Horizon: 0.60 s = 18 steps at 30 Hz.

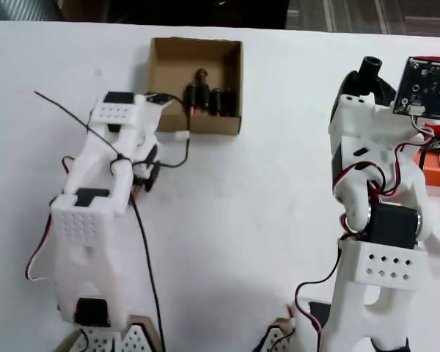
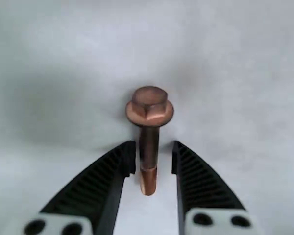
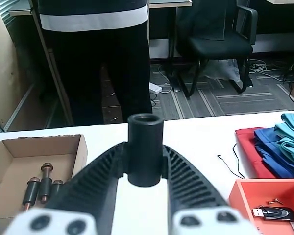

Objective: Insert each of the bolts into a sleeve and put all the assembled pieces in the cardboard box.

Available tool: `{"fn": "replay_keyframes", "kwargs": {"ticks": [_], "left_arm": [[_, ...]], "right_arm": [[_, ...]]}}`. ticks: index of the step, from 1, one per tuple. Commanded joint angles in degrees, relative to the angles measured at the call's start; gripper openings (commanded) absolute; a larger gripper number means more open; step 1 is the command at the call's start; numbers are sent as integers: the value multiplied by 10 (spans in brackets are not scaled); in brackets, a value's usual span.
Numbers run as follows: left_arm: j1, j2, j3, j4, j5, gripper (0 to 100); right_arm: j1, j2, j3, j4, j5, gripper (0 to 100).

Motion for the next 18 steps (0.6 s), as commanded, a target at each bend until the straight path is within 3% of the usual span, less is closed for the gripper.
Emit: {"fn": "replay_keyframes", "kwargs": {"ticks": [1, 8, 18], "left_arm": [[1, -6, -7, -1, -1, 155], [0, 2, -95, 0, 0, 155], [1, 30, -83, 12, -3, 155]], "right_arm": [[1, -13, -8, -15, -3, 20], [-26, -13, -4, -20, -3, 20], [-27, -13, -4, -19, -3, 20]]}}
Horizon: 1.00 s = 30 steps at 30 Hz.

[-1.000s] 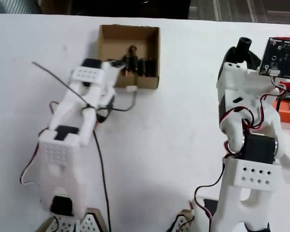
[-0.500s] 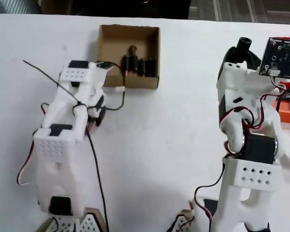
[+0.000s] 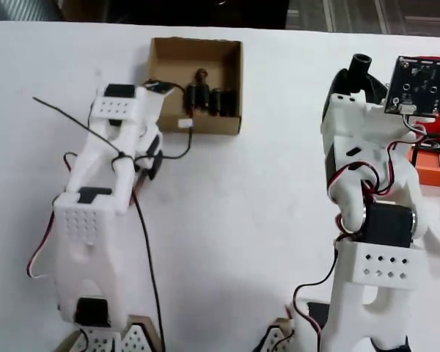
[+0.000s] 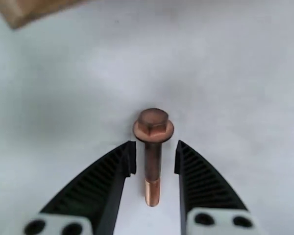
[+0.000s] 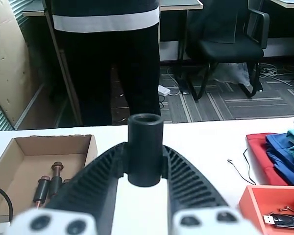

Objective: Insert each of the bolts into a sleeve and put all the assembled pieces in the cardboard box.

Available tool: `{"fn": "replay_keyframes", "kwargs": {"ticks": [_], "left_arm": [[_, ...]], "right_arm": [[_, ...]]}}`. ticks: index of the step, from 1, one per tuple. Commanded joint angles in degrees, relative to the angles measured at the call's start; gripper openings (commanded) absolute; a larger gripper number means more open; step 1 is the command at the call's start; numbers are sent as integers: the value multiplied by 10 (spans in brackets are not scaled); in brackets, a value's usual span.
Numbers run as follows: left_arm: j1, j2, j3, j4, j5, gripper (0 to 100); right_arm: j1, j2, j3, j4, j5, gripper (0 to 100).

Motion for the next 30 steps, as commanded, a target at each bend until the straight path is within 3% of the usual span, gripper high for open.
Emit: {"fn": "replay_keyframes", "kwargs": {"ticks": [1, 22, 26, 30], "left_arm": [[-4, 10, -12, 5, -3, 155], [-3, 84, -102, 35, 0, 151], [-3, 98, -102, 32, 0, 15], [-3, 94, -109, 34, 0, 24]], "right_arm": [[-3, -13, -4, -14, -3, 20], [-5, -13, -4, -14, -3, 20], [-4, -13, -4, -14, -3, 20], [-6, -13, -4, -14, -3, 20]]}}
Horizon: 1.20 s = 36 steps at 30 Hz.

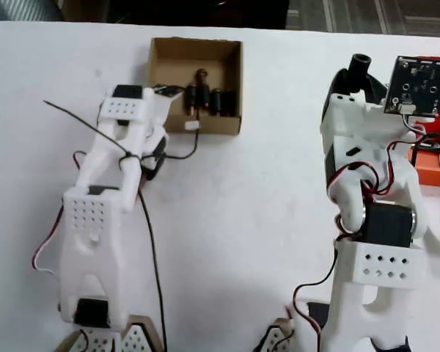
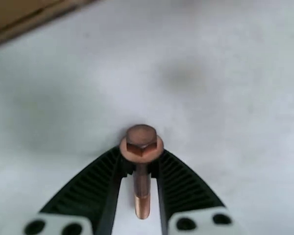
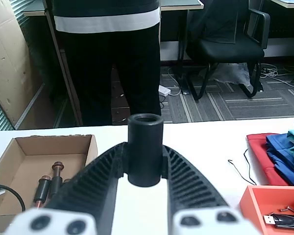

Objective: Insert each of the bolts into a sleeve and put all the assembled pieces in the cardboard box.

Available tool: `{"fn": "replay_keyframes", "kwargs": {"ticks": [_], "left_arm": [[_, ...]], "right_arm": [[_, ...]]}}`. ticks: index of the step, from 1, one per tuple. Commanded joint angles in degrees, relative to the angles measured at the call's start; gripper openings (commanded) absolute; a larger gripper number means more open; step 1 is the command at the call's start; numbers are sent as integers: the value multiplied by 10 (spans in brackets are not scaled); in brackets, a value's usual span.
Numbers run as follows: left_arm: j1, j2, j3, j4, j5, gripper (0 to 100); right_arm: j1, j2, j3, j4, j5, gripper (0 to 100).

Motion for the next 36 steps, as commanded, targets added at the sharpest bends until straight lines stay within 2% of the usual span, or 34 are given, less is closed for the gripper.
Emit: {"fn": "replay_keyframes", "kwargs": {"ticks": [1, 6, 10, 15, 19, 21, 23, 27, 29, 31, 36], "left_arm": [[-5, 1, -28, 4, 2, 27], [-4, 1, -127, 81, 20, 26], [-8, -58, -147, 88, 51, 26], [25, -240, -75, 88, 53, 26], [42, -437, 58, 76, 53, 26], [38, -540, 166, 36, 53, 26], [26, -646, 313, -40, 52, 26], [9, -843, 618, -261, 52, 26], [7, -917, 714, -339, 53, 26], [7, -974, 769, -381, 53, 26], [5, -1083, 831, -390, 48, 27]], "right_arm": [[-5, -13, -4, -14, -3, 20], [-5, -13, -4, -14, -3, 20], [-5, -13, -4, -13, -3, 20], [-6, -14, -4, -13, -3, 20], [-6, -13, 1, -15, -3, 20], [-7, -14, 7, -17, -3, 20], [-21, -13, 8, -17, -3, 20], [-42, -13, 10, -15, -3, 20], [-44, -13, 17, -17, -3, 20], [-48, -13, 20, -18, -3, 20], [-57, -13, 21, -17, -3, 20]]}}
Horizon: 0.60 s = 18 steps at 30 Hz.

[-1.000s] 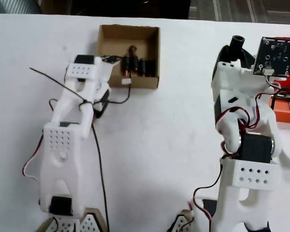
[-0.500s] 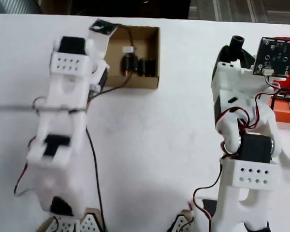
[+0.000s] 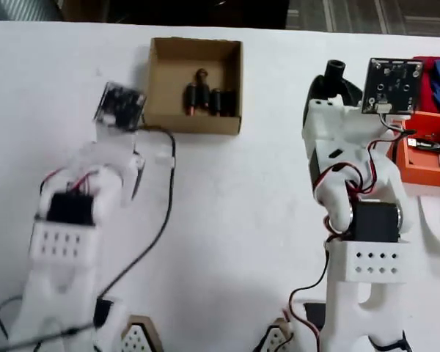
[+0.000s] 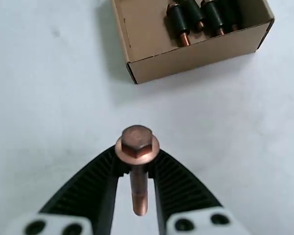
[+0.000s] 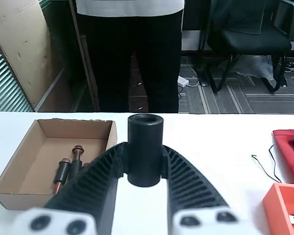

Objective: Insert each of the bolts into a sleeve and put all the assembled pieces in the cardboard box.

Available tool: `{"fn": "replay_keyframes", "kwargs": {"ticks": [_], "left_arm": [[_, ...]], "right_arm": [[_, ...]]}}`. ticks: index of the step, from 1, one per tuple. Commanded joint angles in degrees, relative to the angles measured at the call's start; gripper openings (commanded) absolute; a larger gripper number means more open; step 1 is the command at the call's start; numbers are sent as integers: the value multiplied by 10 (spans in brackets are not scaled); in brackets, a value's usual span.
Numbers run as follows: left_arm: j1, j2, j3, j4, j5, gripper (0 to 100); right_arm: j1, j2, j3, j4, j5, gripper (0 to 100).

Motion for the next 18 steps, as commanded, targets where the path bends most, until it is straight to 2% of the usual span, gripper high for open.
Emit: {"fn": "replay_keyframes", "kwargs": {"ticks": [1, 6, 12, 14, 16, 18], "left_arm": [[-7, -89, 33, -22, -1, 27], [-6, -171, 87, -79, 4, 27], [-3, -247, 160, -313, 9, 27], [-3, -258, 167, -408, 62, 27], [-2, -257, 165, -487, 149, 27], [-1, -244, 149, -516, 226, 27]], "right_arm": [[-9, -13, -5, -15, -3, 20], [-42, -17, 22, -15, -3, 20], [-114, -19, 88, -15, -3, 20], [-138, -29, 98, -10, -3, 20], [-161, -70, 113, 10, -3, 20], [-182, -147, 140, 26, -3, 20]]}}
